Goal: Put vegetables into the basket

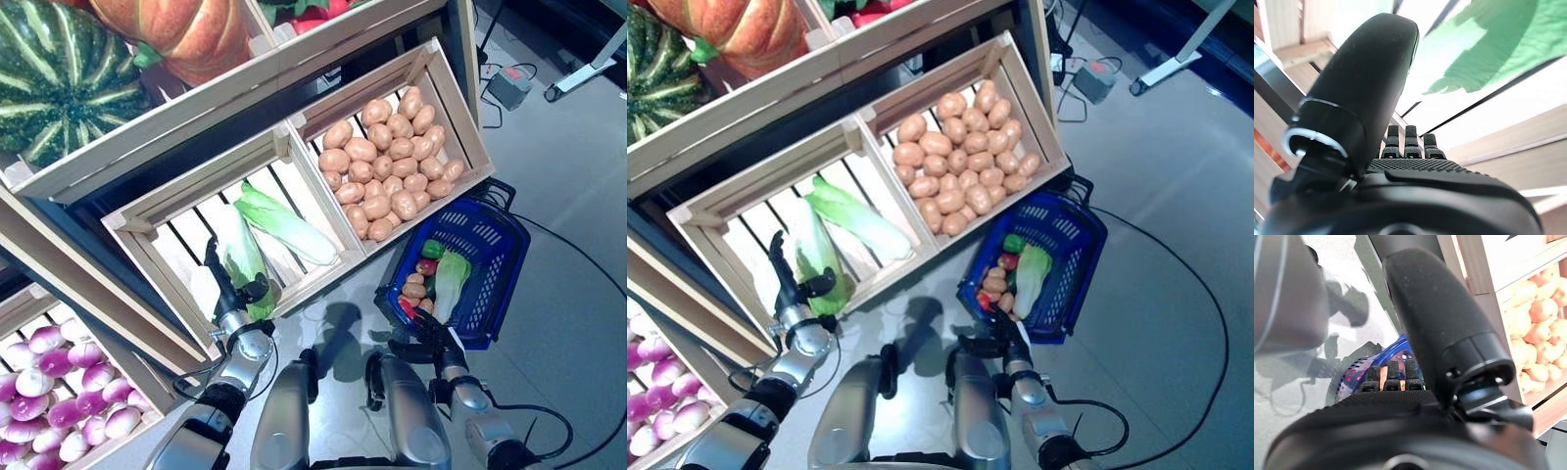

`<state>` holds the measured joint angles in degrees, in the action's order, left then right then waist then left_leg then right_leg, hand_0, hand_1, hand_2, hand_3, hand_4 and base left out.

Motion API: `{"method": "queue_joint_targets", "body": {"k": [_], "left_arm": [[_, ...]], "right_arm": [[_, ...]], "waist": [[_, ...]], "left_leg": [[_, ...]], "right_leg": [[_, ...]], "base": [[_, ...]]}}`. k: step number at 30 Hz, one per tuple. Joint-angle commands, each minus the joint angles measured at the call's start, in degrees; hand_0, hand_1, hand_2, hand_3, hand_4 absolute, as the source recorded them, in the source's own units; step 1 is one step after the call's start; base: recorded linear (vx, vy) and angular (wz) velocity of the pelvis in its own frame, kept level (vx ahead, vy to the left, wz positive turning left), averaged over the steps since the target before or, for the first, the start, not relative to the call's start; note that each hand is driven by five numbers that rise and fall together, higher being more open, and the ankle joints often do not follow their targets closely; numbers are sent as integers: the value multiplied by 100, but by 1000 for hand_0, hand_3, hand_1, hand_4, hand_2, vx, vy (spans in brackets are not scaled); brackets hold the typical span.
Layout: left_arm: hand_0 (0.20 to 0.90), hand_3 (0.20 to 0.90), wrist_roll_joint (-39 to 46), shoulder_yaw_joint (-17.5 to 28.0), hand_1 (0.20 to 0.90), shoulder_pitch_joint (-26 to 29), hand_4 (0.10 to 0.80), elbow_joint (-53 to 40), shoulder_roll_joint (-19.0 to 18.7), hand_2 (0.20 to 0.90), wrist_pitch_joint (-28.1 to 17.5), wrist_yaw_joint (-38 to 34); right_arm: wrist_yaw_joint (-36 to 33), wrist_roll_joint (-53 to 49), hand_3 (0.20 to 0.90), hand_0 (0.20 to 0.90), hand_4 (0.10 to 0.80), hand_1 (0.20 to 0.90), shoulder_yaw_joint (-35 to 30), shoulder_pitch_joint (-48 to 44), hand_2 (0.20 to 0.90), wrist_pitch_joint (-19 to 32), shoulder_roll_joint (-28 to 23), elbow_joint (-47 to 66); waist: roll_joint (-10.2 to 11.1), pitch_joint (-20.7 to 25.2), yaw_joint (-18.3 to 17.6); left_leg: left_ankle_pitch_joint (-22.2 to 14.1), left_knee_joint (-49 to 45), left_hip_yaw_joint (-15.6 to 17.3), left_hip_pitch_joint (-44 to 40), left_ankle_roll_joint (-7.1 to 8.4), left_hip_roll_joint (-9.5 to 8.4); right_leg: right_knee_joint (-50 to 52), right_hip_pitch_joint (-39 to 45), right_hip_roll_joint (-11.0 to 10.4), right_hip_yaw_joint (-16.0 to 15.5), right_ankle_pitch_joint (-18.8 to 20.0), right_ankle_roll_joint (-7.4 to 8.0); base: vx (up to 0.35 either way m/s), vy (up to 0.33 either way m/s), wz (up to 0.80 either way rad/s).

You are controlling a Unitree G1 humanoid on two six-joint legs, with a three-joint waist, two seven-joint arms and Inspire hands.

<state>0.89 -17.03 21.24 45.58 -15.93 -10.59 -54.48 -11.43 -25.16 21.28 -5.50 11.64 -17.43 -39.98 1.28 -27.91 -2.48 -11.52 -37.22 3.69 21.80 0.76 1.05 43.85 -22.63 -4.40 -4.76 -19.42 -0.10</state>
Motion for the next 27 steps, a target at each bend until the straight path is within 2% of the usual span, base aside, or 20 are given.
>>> {"method": "queue_joint_targets", "body": {"k": [1, 8, 12, 16, 20, 27], "left_arm": [[900, 900, 55, 177, 900, 314, 800, -191, -11, 900, -205, -335], [900, 900, 370, 239, 900, 595, 800, -7, -127, 900, -106, -425], [900, 900, 629, 277, 900, 764, 800, 133, -127, 900, -93, -372], [900, 900, 991, 353, 900, 1054, 800, 411, -138, 900, -178, -60], [900, 900, 1151, 354, 900, 1330, 800, 578, -240, 900, -71, 88], [900, 900, 1603, 442, 900, 1794, 800, 1059, -352, 900, 19, 69]], "right_arm": [[-365, -233, 900, 900, 800, 900, 80, -44, 900, 279, -20, 559], [-545, -320, 900, 900, 800, 900, 141, -120, 900, 316, 68, 565], [-627, -419, 900, 900, 800, 900, 205, -228, 900, 360, 106, 545], [-619, -576, 900, 900, 800, 900, 236, -362, 900, 486, 171, 481], [-663, -595, 900, 900, 800, 900, 284, -482, 900, 514, 214, 510], [-794, -721, 900, 900, 800, 900, 340, -708, 900, 606, 254, 429]], "waist": [[118, 190, -145], [159, 26, -138], [192, -34, -137], [235, -133, -168], [278, -180, -193], [349, -189, -237]], "left_leg": [[-83, -579, 193, 142, -438, -266], [-350, -936, 285, 405, -569, -228], [-444, -1027, 327, 513, -588, -190], [-612, -1189, 381, 703, -642, -142], [-682, -1306, 411, 927, -657, -92], [-813, -1528, 438, 1364, -678, -40]], "right_leg": [[-149, 73, 70, -39, 437, -247], [195, -314, 144, 136, 444, -149], [273, -439, 183, 158, 436, -115], [401, -665, 248, 205, 428, -74], [471, -891, 290, 204, 440, -27], [617, -1326, 314, 125, 409, -33]], "base": [[-14, 41, -4], [-14, 20, -4], [-32, 9, -6], [-36, 14, -6], [-47, -3, -4], [-34, -5, 1]]}}
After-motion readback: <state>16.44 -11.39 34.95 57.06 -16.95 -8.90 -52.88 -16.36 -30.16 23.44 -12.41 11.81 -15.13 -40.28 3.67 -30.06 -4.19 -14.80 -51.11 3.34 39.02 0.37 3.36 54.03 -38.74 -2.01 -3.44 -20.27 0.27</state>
